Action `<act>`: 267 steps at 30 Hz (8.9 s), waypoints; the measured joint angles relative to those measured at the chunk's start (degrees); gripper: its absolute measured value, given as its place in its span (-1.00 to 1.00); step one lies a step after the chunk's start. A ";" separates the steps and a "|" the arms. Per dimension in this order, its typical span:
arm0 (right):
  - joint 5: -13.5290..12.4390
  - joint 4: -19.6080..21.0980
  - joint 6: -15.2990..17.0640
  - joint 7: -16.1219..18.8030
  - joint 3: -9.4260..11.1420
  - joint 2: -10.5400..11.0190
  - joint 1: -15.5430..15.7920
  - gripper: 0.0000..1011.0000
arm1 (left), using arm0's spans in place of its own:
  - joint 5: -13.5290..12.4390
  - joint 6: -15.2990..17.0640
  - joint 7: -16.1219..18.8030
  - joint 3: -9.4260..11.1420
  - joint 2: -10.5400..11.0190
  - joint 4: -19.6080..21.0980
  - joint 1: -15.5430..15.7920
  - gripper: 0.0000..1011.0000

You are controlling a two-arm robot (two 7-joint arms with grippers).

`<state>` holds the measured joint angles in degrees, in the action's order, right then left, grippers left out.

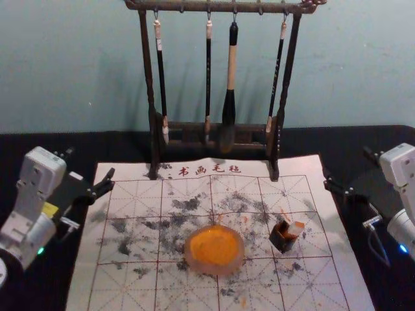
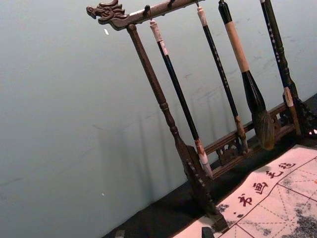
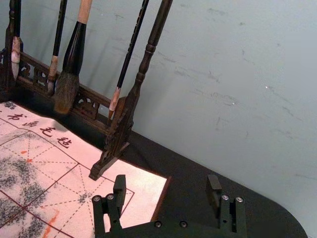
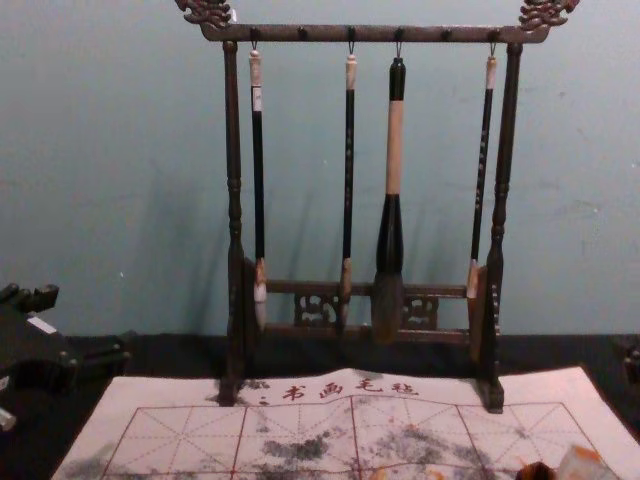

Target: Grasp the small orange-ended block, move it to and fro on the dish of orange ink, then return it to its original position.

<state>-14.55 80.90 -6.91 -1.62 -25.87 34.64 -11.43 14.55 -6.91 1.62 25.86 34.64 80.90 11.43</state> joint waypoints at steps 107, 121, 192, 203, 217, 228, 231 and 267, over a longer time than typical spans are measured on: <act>-10.67 -12.68 -10.05 49.99 0.79 1.10 -3.89 0.98 | 0.00 0.00 0.00 0.00 0.00 0.00 0.00 0.98; -10.82 -15.77 -10.40 51.51 -0.08 -0.23 -6.34 0.98 | 0.00 0.00 0.00 0.00 0.00 0.00 0.00 0.98; -10.85 -16.23 -10.25 51.39 -0.31 -0.56 -6.99 -0.76 | 0.00 0.00 0.00 0.00 0.00 0.00 0.00 0.98; -10.85 -16.23 -10.25 51.39 -0.31 -0.56 -6.99 -0.76 | 0.00 0.00 0.00 0.00 0.00 0.00 0.00 0.98; -12.31 -11.74 -9.70 51.60 0.14 1.05 -5.20 -0.76 | 0.00 0.00 0.00 0.00 0.00 0.00 0.00 0.98; -12.27 -8.10 -9.07 50.59 0.67 3.06 -4.00 -0.76 | 0.00 0.00 0.00 0.00 0.00 0.00 0.00 0.98; -12.17 -7.52 -9.00 50.31 0.80 3.40 -3.75 -0.76 | 0.00 0.00 0.00 0.00 0.00 0.00 0.00 0.98; -5.54 -1.86 -0.43 44.28 -2.56 0.50 -9.51 -0.76 | 0.00 0.00 0.00 0.00 0.00 0.00 0.00 0.98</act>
<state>-20.09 79.04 -7.33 42.66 -28.42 35.14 -20.94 14.55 -6.91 1.62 25.86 34.65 80.90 11.43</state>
